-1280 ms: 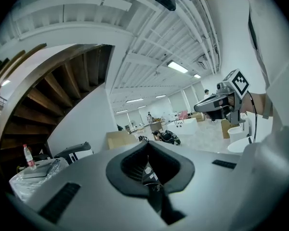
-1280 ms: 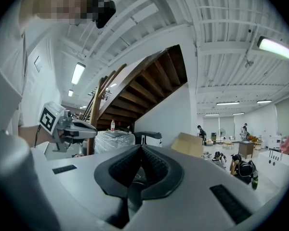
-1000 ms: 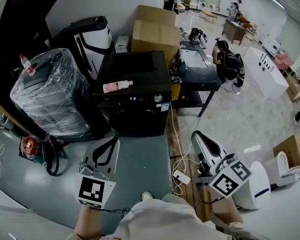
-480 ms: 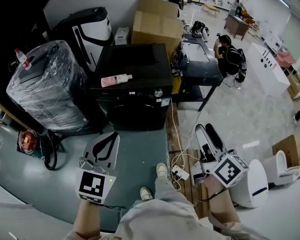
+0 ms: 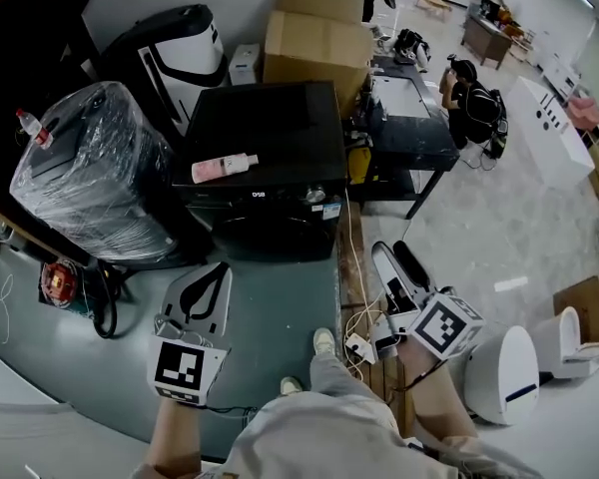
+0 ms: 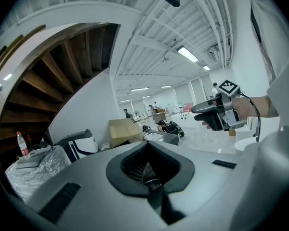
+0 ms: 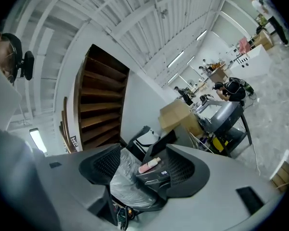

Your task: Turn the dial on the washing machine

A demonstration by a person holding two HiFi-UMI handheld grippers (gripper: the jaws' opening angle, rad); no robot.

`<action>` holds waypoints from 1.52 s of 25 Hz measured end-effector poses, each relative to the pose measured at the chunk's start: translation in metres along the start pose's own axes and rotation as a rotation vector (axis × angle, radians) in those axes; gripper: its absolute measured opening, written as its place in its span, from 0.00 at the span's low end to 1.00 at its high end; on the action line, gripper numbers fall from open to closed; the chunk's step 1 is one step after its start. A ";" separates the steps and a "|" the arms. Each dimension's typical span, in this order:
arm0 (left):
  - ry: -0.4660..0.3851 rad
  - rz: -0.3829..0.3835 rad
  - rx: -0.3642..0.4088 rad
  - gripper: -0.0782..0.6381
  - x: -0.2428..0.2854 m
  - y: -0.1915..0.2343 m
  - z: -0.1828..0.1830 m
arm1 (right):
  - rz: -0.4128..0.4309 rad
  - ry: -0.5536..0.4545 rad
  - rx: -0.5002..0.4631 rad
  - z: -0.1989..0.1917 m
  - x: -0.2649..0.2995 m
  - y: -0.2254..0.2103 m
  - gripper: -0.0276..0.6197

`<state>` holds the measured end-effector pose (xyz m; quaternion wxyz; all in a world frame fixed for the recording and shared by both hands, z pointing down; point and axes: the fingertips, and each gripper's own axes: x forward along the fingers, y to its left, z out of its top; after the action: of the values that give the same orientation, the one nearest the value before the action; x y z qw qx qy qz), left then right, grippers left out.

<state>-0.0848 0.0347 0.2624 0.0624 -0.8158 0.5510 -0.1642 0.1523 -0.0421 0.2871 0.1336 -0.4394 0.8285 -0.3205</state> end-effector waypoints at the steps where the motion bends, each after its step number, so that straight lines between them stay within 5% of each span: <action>1: -0.001 0.015 -0.015 0.13 0.010 0.003 0.000 | 0.002 0.012 0.006 0.000 0.010 -0.008 0.51; 16: 0.050 0.136 -0.091 0.13 0.116 0.045 -0.026 | 0.091 0.179 0.076 0.004 0.134 -0.079 0.50; 20: 0.070 0.089 -0.003 0.13 0.136 0.041 -0.023 | 0.104 0.150 0.193 0.006 0.149 -0.089 0.50; 24: 0.035 0.094 -0.067 0.13 0.151 0.052 -0.020 | 0.146 0.110 0.326 0.003 0.168 -0.094 0.50; 28: 0.040 0.024 0.021 0.13 0.169 0.060 -0.040 | 0.154 0.081 0.394 -0.011 0.189 -0.103 0.51; 38: 0.033 -0.046 0.013 0.13 0.215 0.102 -0.092 | 0.096 -0.075 0.546 -0.035 0.230 -0.148 0.56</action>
<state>-0.1327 -0.1954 0.3626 0.0547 -0.8252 0.5318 -0.1826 0.0963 -0.2749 0.4234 0.2925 -0.3591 0.7258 -0.5088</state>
